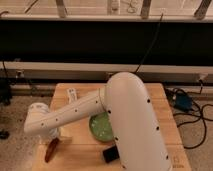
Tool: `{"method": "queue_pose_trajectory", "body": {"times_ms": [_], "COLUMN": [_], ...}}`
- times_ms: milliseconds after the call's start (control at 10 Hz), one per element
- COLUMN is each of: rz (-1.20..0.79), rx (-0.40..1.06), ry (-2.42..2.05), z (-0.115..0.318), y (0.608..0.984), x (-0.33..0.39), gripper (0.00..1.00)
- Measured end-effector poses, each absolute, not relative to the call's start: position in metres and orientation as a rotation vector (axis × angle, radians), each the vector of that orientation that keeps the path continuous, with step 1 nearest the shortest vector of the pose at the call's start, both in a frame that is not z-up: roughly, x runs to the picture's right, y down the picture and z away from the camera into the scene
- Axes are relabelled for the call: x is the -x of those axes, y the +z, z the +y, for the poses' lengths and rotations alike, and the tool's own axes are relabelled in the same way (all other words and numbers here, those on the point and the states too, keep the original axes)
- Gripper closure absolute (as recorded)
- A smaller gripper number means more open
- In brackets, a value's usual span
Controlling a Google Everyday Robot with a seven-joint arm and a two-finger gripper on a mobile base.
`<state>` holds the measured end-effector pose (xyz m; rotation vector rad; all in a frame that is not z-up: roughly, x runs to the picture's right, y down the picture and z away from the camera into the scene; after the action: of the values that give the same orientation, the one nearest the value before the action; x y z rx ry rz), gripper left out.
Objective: Drag the pepper across the table
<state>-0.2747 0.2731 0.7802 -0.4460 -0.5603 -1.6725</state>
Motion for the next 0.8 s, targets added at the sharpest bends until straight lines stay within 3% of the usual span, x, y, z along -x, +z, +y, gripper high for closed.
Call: {"method": "queue_pose_trajectory", "body": {"times_ms": [700,800], "rz": [-0.587,-0.592], "rx": [0.414,0.411], "ry": [-1.668,-1.667], "z": [0.278,0.280], "y": [0.788,0.790], "x": [0.281,0.284], "gripper": [0.20,0.24]}}
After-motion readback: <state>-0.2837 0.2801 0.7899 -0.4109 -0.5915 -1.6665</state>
